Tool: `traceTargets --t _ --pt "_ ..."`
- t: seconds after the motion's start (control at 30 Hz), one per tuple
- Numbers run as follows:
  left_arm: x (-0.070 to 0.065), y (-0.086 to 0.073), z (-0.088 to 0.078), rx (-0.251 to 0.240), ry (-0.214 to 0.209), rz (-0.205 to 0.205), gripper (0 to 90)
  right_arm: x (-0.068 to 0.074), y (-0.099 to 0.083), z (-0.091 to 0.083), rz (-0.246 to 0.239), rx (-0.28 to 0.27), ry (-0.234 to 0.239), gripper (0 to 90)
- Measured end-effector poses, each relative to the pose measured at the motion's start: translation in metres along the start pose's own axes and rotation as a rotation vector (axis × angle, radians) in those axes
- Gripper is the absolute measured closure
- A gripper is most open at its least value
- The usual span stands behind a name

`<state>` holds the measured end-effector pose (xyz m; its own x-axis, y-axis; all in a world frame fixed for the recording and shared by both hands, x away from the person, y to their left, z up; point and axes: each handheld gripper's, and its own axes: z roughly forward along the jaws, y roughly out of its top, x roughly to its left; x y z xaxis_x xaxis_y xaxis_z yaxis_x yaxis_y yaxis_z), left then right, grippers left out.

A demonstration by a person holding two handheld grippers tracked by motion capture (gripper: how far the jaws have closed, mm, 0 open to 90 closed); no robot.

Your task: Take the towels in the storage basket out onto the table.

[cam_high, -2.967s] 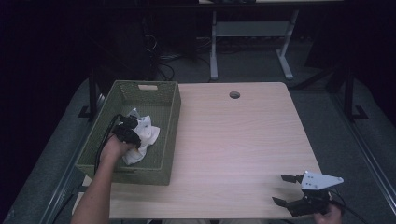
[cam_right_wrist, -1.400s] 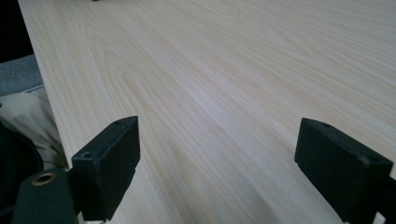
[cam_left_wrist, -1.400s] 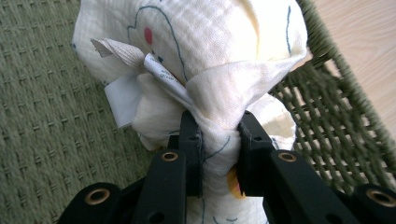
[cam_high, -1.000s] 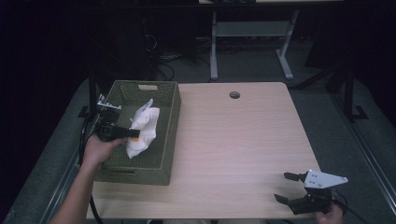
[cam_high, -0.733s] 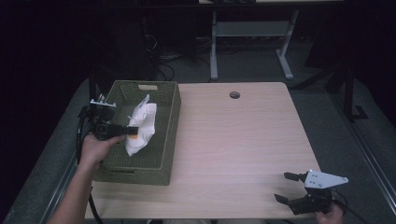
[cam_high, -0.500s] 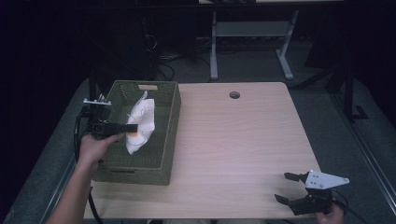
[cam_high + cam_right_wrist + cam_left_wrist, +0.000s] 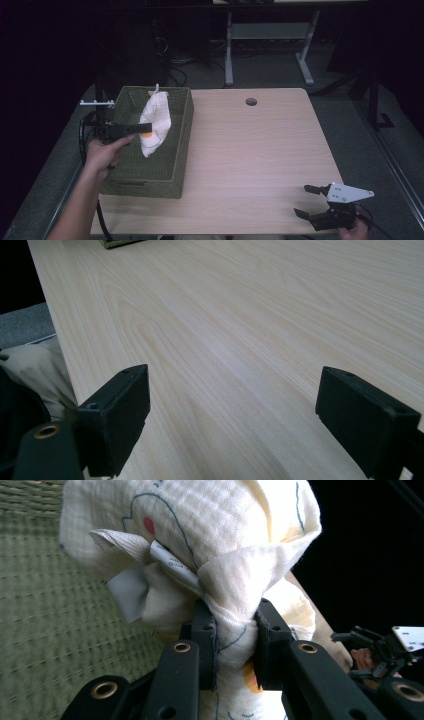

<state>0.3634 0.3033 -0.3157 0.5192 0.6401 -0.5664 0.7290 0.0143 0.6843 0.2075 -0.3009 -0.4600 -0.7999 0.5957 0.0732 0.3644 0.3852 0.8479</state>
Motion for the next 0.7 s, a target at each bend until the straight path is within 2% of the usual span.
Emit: traceTargets --t 0.27,0.5,0.7 --pt "-0.009 0.005 0.006 -0.009 -0.017 0.012 75.1 0.001 0.0 -0.001 -0.004 -0.005 0.001 13.8" --pt "-0.019 0.011 0.016 -0.005 -0.051 0.029 75.1 0.001 0.0 -0.001 -0.004 -0.008 0.0 13.8" --pt "-0.034 0.015 0.031 0.007 -0.085 0.068 75.1 0.001 0.0 -0.002 -0.008 -0.01 0.003 13.8"
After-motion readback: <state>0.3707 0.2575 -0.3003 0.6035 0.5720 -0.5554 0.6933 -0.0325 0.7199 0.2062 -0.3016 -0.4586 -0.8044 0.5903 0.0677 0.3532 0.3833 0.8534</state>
